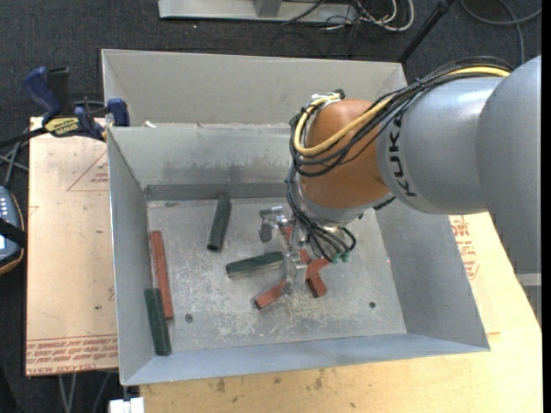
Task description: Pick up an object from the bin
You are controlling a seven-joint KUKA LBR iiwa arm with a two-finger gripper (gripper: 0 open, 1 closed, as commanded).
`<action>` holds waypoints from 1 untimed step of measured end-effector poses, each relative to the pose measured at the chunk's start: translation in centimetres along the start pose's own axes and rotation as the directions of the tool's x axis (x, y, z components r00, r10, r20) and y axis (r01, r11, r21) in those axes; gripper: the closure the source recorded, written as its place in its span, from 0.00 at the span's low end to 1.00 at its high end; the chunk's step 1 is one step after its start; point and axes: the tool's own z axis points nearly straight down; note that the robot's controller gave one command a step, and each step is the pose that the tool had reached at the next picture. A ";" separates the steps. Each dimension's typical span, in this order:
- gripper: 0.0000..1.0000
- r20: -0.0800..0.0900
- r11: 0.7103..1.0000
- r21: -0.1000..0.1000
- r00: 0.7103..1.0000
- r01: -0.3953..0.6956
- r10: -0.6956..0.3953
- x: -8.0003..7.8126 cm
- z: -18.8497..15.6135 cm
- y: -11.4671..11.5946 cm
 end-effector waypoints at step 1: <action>0.00 0.000 1.000 -0.001 1.000 0.015 -0.015 -2.1 3.6 0.8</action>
Offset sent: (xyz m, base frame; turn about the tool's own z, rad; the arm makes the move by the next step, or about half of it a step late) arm 0.0216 0.0041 -0.0427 -0.0822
